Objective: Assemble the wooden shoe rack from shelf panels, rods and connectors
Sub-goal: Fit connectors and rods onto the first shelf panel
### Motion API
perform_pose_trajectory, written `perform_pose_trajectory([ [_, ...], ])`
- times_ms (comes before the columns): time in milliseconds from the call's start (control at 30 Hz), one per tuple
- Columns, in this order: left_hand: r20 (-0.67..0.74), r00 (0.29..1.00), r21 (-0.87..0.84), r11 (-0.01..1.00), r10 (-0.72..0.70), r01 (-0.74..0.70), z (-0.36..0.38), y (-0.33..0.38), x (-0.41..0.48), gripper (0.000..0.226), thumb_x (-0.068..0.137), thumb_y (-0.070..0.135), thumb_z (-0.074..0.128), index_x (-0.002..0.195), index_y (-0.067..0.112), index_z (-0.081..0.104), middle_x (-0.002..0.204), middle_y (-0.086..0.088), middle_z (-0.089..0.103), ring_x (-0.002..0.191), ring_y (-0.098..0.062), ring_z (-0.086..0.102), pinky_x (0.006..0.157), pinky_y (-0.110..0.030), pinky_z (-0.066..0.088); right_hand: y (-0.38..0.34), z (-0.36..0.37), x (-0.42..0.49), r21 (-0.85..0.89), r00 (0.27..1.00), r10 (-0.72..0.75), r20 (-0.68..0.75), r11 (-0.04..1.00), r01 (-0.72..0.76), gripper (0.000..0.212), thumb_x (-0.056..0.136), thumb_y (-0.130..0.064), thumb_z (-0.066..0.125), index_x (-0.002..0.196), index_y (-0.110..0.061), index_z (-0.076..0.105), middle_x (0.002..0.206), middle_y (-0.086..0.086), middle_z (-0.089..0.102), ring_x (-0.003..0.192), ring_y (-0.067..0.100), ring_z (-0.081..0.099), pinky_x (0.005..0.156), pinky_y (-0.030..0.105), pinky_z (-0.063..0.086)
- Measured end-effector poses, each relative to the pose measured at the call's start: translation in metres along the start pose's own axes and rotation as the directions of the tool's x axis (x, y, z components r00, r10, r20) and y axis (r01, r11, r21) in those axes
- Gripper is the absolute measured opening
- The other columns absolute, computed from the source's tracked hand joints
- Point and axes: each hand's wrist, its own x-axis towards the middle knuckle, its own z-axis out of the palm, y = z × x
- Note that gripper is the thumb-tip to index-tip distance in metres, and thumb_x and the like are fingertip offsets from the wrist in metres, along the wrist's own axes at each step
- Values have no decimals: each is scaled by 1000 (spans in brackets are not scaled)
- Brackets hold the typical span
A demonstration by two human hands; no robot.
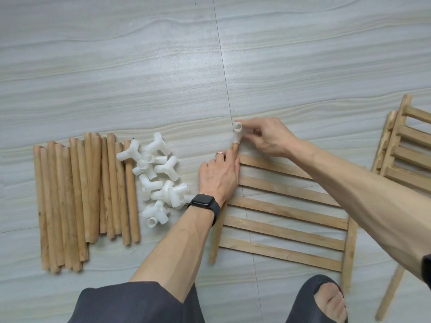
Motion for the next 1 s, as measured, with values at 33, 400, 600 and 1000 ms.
perform_pose_trajectory([
  [33, -3, 1000, -11, 1000, -4, 4, 0, 0, 0, 36, 107, 40, 32, 107, 11, 54, 92, -10, 63, 67, -34, 62, 60, -37, 32, 2, 0, -3, -7, 1000, -22, -5, 1000, 22, 29, 100, -14, 61, 127, -13, 71, 105, 15, 73, 97, 35, 64, 81, 32, 42],
  [400, 42, 999, 10, 1000, 4, -4, -2, 0, 1, 40, 108, 42, 25, 112, 12, 51, 96, -9, 62, 72, -32, 63, 63, -38, 34, -4, 2, -11, 13, 991, -45, -128, 999, 47, 27, 94, -2, 66, 119, -7, 75, 112, 18, 69, 101, 36, 67, 89, 35, 47],
  [600, 49, 999, 29, 1000, 5, -7, -3, 0, 3, 37, 108, 41, 26, 113, 13, 49, 100, -9, 62, 76, -32, 64, 63, -38, 33, -4, 6, -9, 28, 985, -4, -170, 1000, 9, 35, 90, 4, 63, 120, -10, 75, 115, 13, 71, 104, 32, 67, 89, 25, 41],
  [1000, 53, 999, 21, 1000, -1, 0, -3, 0, 2, 37, 107, 40, 27, 113, 13, 50, 100, -9, 62, 77, -33, 65, 62, -38, 32, -3, 8, -5, 15, 991, 16, -132, 1000, -14, 35, 92, 2, 60, 120, -11, 75, 117, 11, 69, 107, 31, 65, 90, 21, 38],
])
